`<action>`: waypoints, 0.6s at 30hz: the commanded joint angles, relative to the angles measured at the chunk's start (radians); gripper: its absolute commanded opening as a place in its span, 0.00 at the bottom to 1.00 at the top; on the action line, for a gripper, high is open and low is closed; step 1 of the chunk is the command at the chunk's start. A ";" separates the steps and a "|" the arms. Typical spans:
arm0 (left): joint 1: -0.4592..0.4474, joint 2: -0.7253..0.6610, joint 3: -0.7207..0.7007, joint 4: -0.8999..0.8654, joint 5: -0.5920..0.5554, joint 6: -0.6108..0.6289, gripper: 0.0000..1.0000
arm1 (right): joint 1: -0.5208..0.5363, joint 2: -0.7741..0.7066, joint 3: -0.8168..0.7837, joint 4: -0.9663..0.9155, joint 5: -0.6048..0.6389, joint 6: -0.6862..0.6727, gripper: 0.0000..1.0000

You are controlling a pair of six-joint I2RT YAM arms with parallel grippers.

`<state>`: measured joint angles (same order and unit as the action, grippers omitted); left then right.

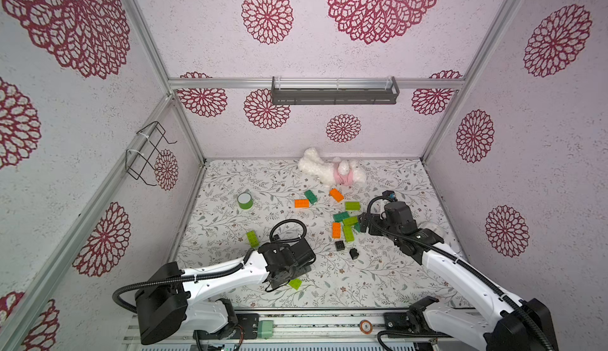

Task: Assemble a small pinwheel with lego
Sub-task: Move the lego brick at the center of the board.

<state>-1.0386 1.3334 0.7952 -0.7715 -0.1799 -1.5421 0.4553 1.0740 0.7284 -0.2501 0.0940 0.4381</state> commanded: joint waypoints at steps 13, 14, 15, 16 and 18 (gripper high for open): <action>-0.009 0.112 -0.055 0.153 0.056 -0.193 0.81 | 0.006 -0.075 -0.028 0.061 -0.077 -0.018 0.99; -0.010 0.123 -0.045 0.146 0.044 -0.194 0.79 | 0.005 -0.077 -0.027 0.060 -0.075 -0.019 0.99; -0.010 0.133 -0.035 0.134 0.038 -0.194 0.77 | 0.005 -0.079 -0.026 0.057 -0.074 -0.019 0.99; -0.010 0.143 -0.023 0.115 0.031 -0.194 0.74 | 0.005 -0.084 -0.025 0.054 -0.074 -0.021 0.99; -0.011 0.160 -0.003 0.083 0.020 -0.192 0.68 | 0.006 -0.091 -0.028 0.057 -0.071 -0.021 0.99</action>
<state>-1.0435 1.4757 0.7555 -0.6525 -0.1226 -1.7016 0.4553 1.0092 0.6956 -0.2096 0.0219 0.4358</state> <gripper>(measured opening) 0.703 0.989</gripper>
